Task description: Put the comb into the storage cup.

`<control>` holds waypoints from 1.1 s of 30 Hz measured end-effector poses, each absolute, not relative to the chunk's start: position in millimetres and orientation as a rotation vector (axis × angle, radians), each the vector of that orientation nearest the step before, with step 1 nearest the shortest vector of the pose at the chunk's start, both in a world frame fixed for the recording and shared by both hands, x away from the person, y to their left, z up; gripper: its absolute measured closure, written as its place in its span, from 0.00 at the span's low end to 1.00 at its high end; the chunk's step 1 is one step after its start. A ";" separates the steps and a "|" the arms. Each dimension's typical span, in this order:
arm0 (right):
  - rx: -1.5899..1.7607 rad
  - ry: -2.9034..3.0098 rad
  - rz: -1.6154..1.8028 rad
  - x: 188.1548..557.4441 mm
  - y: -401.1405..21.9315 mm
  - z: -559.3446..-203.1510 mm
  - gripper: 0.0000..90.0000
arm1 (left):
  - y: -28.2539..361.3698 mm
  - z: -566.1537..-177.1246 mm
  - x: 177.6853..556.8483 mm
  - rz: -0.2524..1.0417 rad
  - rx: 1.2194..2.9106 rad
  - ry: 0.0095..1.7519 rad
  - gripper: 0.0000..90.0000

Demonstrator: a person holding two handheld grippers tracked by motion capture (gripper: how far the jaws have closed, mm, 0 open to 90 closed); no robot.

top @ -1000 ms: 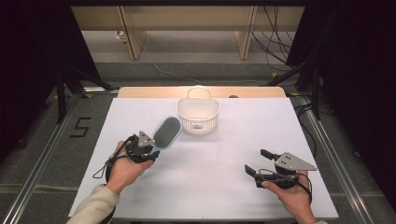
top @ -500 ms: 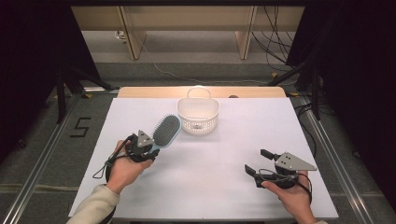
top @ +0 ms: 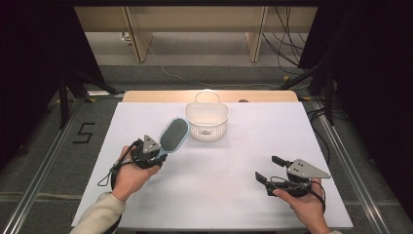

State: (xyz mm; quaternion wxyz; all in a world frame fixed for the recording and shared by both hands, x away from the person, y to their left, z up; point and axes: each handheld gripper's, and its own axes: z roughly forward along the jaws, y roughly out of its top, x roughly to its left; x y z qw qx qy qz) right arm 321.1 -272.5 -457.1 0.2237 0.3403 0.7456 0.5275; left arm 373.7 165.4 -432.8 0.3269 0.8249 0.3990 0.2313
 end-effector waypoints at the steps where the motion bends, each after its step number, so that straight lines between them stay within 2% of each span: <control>1: 0.939 2.058 1.456 321.1 -272.5 -457.1 0.18 | 165.5 -432.7 373.7 0.609 2.158 1.045 0.77; 33: 0.941 2.055 1.458 321.0 -272.9 -456.9 0.17 | 166.0 -428.5 378.4 0.630 2.068 1.028 0.77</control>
